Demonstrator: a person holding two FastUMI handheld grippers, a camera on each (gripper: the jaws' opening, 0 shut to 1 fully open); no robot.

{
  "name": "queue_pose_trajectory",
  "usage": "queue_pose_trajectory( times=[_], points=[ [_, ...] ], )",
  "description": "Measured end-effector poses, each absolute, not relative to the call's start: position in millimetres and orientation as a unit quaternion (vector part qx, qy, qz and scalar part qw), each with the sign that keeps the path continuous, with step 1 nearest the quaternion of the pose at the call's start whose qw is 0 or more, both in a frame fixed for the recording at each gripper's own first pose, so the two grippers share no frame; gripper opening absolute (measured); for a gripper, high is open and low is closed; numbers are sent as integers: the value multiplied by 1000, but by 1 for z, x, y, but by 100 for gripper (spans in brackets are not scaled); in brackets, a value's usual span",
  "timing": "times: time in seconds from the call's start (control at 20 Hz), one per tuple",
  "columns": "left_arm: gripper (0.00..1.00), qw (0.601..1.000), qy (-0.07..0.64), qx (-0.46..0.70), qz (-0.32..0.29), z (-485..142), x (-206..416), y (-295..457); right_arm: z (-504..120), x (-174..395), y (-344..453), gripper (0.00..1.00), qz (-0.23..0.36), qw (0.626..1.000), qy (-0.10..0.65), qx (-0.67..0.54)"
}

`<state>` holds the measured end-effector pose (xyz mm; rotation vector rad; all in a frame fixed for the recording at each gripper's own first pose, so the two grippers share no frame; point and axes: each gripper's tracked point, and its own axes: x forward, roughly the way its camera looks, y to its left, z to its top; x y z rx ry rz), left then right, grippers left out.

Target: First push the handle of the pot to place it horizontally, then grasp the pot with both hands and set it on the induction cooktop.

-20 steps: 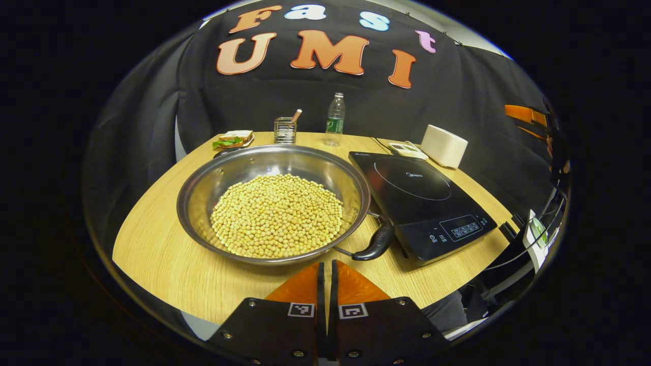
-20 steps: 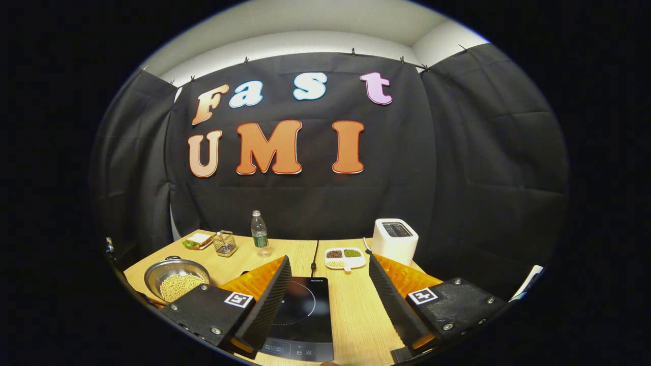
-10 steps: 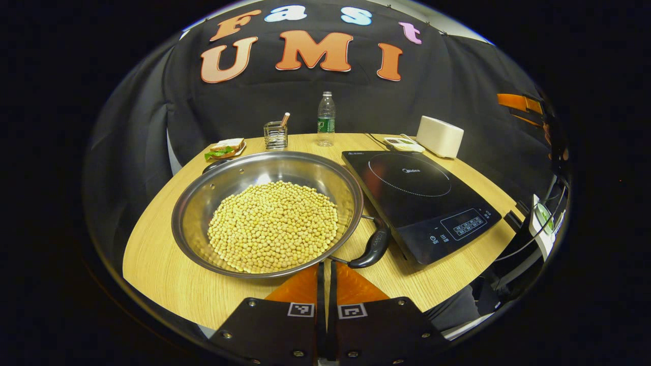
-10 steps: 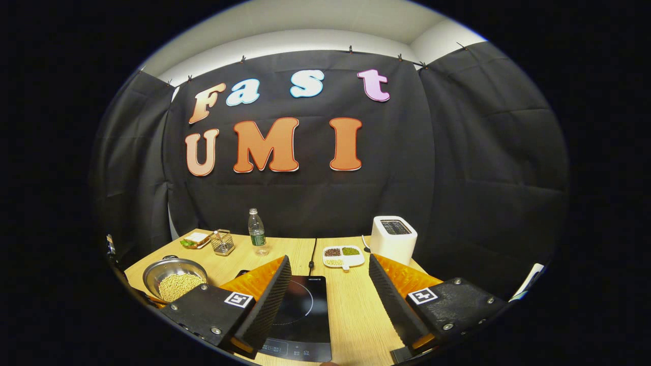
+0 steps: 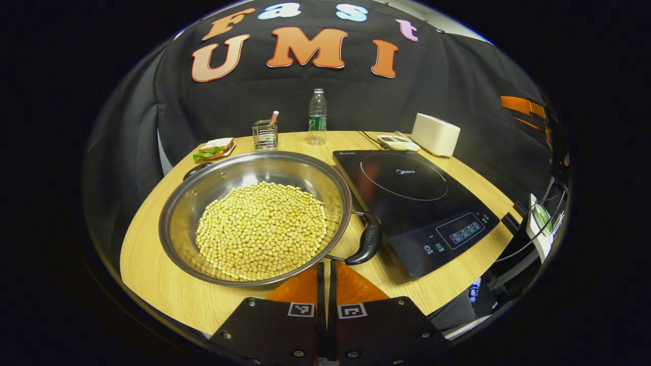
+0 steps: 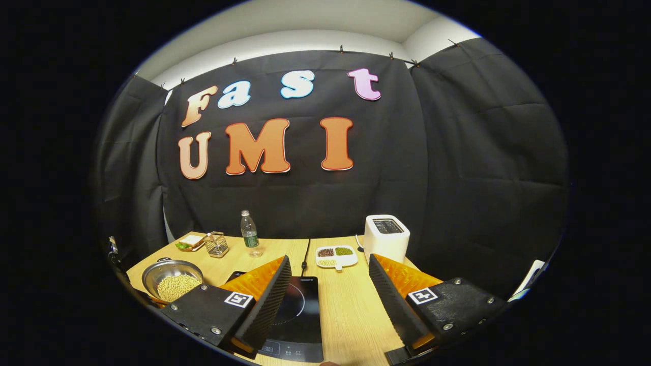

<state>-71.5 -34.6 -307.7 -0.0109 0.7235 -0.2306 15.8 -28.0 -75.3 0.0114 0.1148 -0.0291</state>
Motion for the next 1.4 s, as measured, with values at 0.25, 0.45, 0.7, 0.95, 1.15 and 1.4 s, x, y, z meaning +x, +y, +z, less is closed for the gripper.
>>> queue_pose_trajectory(
  times=[0.25,0.45,0.7,0.95,1.15,1.4],
  points=[
    [2,924,366,-37,-109,-317,-59,-45,-75,13,-39,95,-24,998,54,7],
    [3,923,372,-41,-88,-324,-50,-50,-77,12,-46,95,-30,998,55,11],
    [2,923,370,-51,-93,-323,-36,-65,-78,13,-55,95,-39,998,55,18],
    [2,922,368,-74,-94,-324,-20,-77,-83,14,-66,95,-48,997,61,21],
    [2,919,369,-104,-93,-323,-8,-86,-85,14,-75,95,-56,996,62,22],
    [2,920,369,-96,-94,-321,6,-92,-88,17,-83,95,-64,996,64,17]
  ],
)
